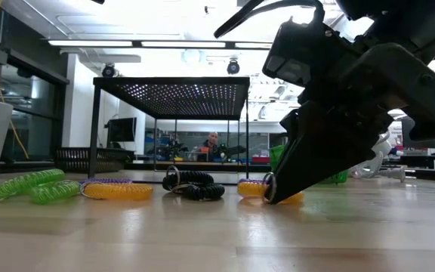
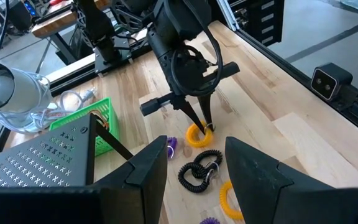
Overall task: Pick & Place Office Desk Supplies
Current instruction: Put the right yellow spring keychain into the gray bin
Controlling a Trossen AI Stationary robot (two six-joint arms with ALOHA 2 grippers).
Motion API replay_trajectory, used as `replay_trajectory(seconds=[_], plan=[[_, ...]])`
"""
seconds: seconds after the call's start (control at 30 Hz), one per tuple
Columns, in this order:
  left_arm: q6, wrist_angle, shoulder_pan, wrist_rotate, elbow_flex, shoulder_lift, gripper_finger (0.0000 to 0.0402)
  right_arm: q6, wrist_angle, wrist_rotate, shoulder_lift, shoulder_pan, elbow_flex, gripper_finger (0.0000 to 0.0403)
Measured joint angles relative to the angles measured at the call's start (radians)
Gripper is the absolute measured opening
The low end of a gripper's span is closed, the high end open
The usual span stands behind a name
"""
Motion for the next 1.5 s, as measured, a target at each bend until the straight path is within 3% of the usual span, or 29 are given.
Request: replay_trajectory(seconds=[0.33,0.7,0.87,1.3,1.5], plan=[[0.0,0.0,0.0,0.0,0.0,0.0,0.0154,-0.057,0.128,0.006,0.001,0.0,0.0,0.0032],[0.004,0.0,0.0,0.0,0.0,0.0,0.0154,-0.32,0.294,0.049,-0.01,-0.004,0.0,0.003],[0.081,-0.001,0.0,0.0,0.0,0.0,0.0154,-0.409,0.391,0.049,-0.044,-0.028,0.0,0.003],[0.482,0.012,0.021,0.016,0.0,0.09,0.0154,-0.355,0.696,-0.186,-0.051,-0.106,0.001,0.0029],[0.597,0.138,0.042,0.014,0.0,0.187,0.0154,-0.29,0.781,-0.27,-0.051,-0.125,0.002,0.0029]])
